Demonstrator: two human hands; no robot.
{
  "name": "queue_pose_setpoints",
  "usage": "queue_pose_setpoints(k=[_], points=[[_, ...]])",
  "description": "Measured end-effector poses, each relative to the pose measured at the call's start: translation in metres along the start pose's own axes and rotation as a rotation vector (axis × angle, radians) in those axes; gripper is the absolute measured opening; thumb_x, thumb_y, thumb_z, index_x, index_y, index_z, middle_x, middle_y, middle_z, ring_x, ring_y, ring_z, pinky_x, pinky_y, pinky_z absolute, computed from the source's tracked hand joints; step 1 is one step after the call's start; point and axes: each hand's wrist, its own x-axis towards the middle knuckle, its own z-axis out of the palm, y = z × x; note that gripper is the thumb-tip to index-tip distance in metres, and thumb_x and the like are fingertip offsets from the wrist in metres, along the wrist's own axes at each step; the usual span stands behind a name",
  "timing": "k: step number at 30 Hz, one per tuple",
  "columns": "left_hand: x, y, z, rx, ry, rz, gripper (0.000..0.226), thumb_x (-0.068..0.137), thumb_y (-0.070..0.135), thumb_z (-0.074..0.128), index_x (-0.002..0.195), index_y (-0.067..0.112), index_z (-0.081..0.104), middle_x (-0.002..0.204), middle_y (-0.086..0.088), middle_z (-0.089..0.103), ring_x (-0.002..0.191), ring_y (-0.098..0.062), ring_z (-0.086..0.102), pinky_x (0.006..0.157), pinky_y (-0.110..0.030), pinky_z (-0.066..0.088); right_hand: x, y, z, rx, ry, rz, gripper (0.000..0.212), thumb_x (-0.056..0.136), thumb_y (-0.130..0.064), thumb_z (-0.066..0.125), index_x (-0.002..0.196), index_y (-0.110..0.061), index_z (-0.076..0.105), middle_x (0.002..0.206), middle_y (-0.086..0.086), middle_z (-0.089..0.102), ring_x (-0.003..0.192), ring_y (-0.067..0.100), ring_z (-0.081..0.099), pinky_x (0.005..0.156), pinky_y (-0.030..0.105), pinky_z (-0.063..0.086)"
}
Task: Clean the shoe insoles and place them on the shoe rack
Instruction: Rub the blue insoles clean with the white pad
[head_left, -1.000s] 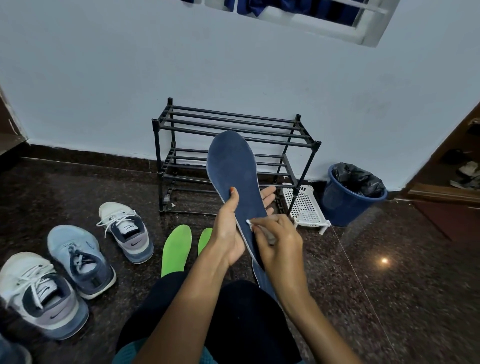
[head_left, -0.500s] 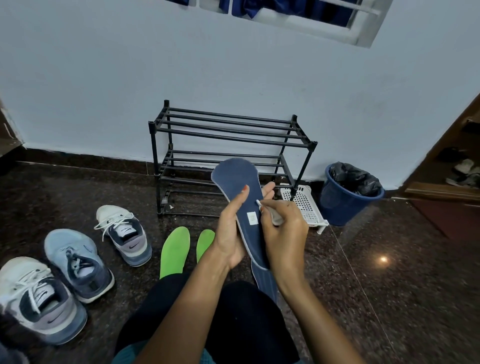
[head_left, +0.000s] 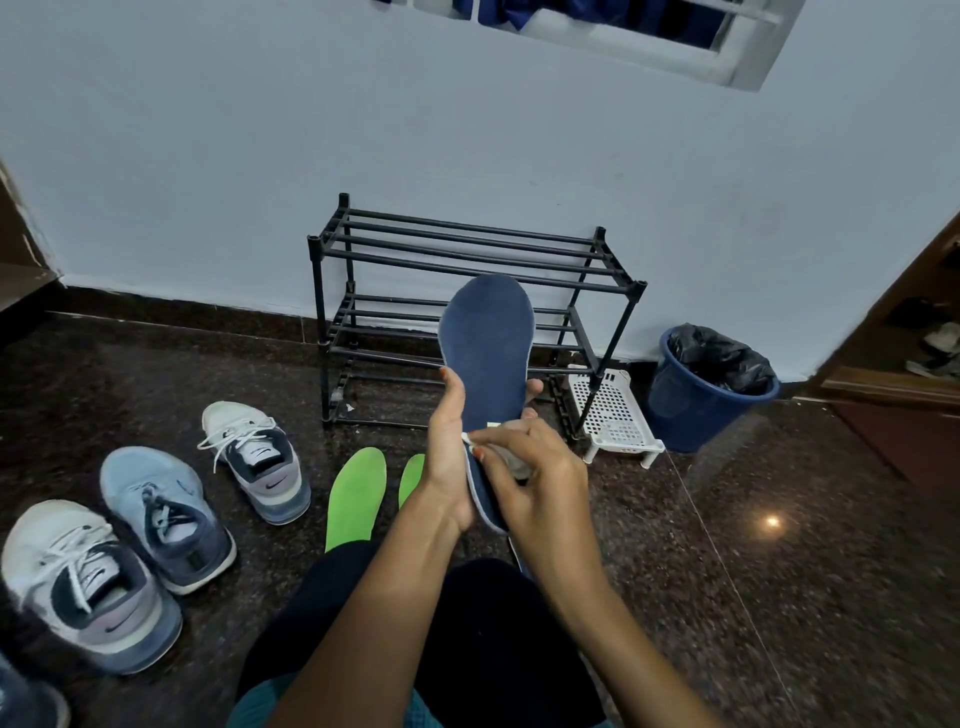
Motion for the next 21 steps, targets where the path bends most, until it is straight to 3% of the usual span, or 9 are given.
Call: queue_pose_setpoints(k=[4, 10, 12, 14, 18, 21], points=[[0.000, -0.002, 0.002, 0.017, -0.003, 0.006, 0.077, 0.092, 0.066, 0.020, 0.093, 0.002, 0.064, 0.078, -0.008, 0.065, 0.068, -0.018, 0.066, 0.064, -0.025, 0.056, 0.014, 0.001, -0.001, -0.067, 0.015, 0.011, 0.016, 0.078, -0.016, 0.058, 0.085, -0.014, 0.073, 0.081, 0.002, 0.064, 0.081, 0.021, 0.060, 0.078, 0.033, 0.047], [-0.001, 0.000, 0.001, 0.005, 0.029, -0.002, 0.075, 0.088, 0.067, 0.026, 0.084, 0.007, 0.070, 0.073, -0.006, 0.060, 0.057, -0.015, 0.056, 0.055, -0.023, 0.048, -0.005, 0.000, 0.001, 0.001, -0.009, -0.001, 0.017, 0.078, -0.011, 0.059, 0.088, -0.017, 0.073, 0.082, -0.006, 0.060, 0.083, 0.013, 0.058, 0.078, 0.018, 0.043], [0.001, 0.002, 0.000, -0.062, 0.035, 0.032, 0.068, 0.088, 0.064, 0.029, 0.096, 0.007, 0.066, 0.080, -0.005, 0.061, 0.056, -0.012, 0.051, 0.053, -0.022, 0.046, -0.016, -0.003, 0.000, 0.022, -0.026, -0.008, 0.018, 0.078, -0.011, 0.060, 0.088, -0.019, 0.072, 0.081, -0.014, 0.056, 0.081, 0.008, 0.056, 0.074, 0.011, 0.041], [0.003, 0.000, -0.001, -0.085, 0.048, 0.057, 0.065, 0.090, 0.062, 0.029, 0.102, 0.008, 0.063, 0.086, -0.004, 0.062, 0.058, -0.011, 0.050, 0.054, -0.023, 0.045, -0.018, -0.003, -0.002, 0.010, -0.034, -0.015, 0.018, 0.078, -0.011, 0.060, 0.087, -0.019, 0.072, 0.081, -0.012, 0.057, 0.081, 0.009, 0.056, 0.073, 0.012, 0.041], [0.001, -0.003, 0.000, -0.024, 0.063, 0.022, 0.075, 0.092, 0.064, 0.025, 0.081, 0.007, 0.071, 0.075, -0.004, 0.063, 0.058, -0.015, 0.059, 0.057, -0.025, 0.050, 0.001, 0.001, -0.003, -0.026, -0.022, 0.024, 0.016, 0.078, -0.013, 0.059, 0.086, -0.016, 0.073, 0.082, -0.001, 0.060, 0.085, 0.018, 0.059, 0.076, 0.020, 0.043], [0.000, -0.002, 0.002, 0.005, 0.065, -0.002, 0.073, 0.092, 0.066, 0.023, 0.089, 0.005, 0.063, 0.072, -0.006, 0.064, 0.062, -0.017, 0.065, 0.061, -0.025, 0.055, 0.011, 0.001, 0.000, -0.038, 0.014, 0.034, 0.016, 0.077, -0.013, 0.059, 0.084, -0.013, 0.073, 0.080, -0.001, 0.058, 0.081, 0.019, 0.058, 0.074, 0.019, 0.042]])
